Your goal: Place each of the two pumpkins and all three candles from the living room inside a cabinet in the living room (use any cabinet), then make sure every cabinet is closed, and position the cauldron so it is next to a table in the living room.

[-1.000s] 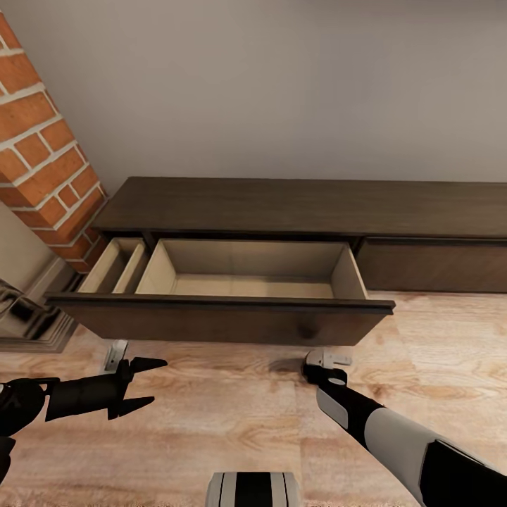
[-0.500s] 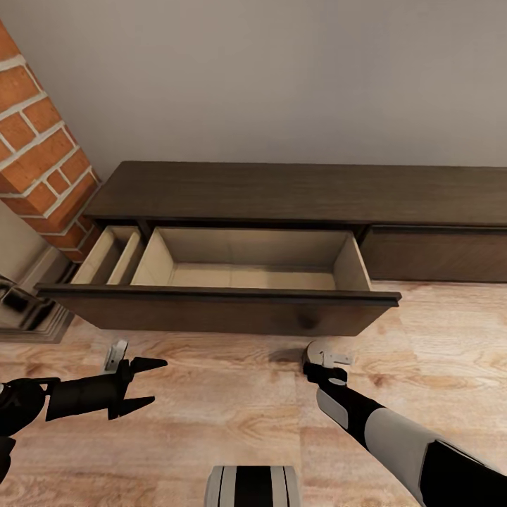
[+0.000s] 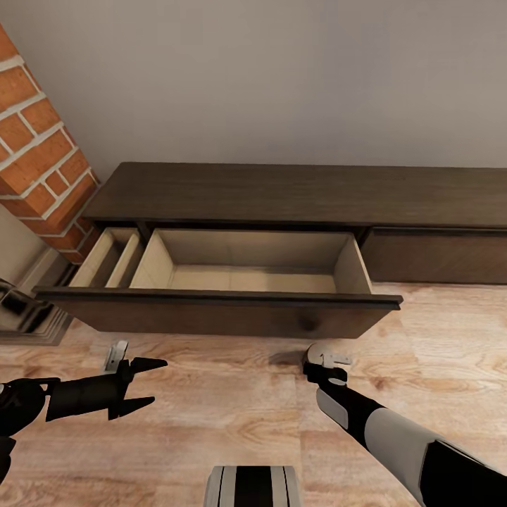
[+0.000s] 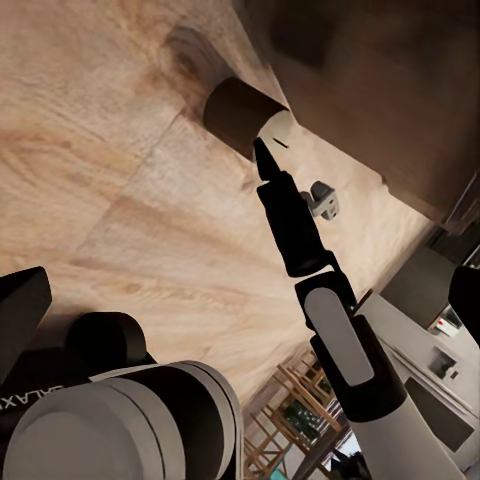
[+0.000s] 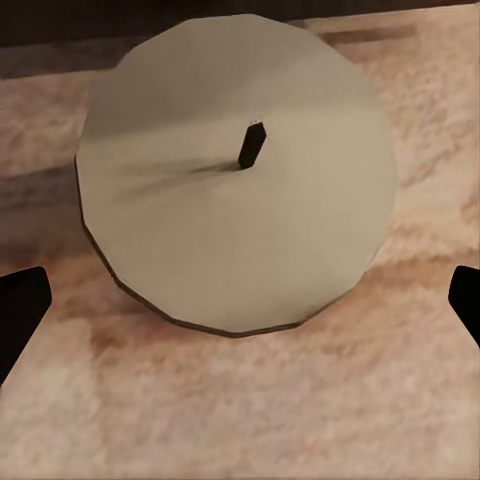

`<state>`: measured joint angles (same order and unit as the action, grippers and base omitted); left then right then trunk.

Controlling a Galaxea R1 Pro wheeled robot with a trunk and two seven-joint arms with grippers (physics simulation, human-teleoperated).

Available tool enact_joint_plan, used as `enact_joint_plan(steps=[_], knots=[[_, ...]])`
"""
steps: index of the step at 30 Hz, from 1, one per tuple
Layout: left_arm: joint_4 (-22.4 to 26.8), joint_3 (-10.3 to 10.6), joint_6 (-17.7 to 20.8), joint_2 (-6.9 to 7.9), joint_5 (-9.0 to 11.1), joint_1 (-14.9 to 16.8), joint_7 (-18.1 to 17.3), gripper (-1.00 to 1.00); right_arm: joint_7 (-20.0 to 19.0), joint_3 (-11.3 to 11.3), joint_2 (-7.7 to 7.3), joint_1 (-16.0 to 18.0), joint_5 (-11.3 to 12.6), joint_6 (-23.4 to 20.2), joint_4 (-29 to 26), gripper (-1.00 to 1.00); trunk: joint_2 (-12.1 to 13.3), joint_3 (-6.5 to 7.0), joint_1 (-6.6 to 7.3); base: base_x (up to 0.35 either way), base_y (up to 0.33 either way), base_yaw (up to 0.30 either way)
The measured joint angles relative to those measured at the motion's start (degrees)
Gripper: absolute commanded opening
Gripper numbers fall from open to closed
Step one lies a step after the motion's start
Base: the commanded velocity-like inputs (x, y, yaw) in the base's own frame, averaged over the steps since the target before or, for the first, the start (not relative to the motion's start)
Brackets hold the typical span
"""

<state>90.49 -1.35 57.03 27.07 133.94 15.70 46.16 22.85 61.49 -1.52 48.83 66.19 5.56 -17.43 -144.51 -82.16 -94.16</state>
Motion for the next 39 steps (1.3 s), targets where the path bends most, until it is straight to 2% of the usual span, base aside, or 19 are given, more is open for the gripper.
enact_joint_plan(steps=[11, 27, 30, 39], knots=[[0.0, 0.0, 0.0, -0.17, 0.0, 0.0, 0.0, 1.0, 0.0, 0.0, 0.01, 0.0, 0.0, 0.1, 0.0, 1.0, 0.0, 0.0, 0.01, 0.107, 0.0, 0.0], [0.0, 0.0, 0.0, -0.1, 0.0, 0.0, 0.0, 1.0, 0.0, 0.0, 0.01, 0.0, -0.1, 0.1, 0.0, 1.0, 0.0, 0.0, 0.0, 0.01, 0.0, 0.0], [0.0, 0.0, 0.0, -0.14, 0.0, 0.0, 0.0, 1.0, 0.0, 0.0, 0.0, 0.0, -0.1, 0.1, 0.0, 1.0, 0.0, -0.66, -0.08, 0.0, 0.0, 0.0], [0.0, 0.0, 0.0, -0.09, 0.0, 0.0, 0.0, 1.0, 0.0, 0.0, 0.08, 0.0, 0.0, 0.1, 0.0, 1.0, -0.1, -0.88, -0.11, 0.0, 0.0, 0.0]])
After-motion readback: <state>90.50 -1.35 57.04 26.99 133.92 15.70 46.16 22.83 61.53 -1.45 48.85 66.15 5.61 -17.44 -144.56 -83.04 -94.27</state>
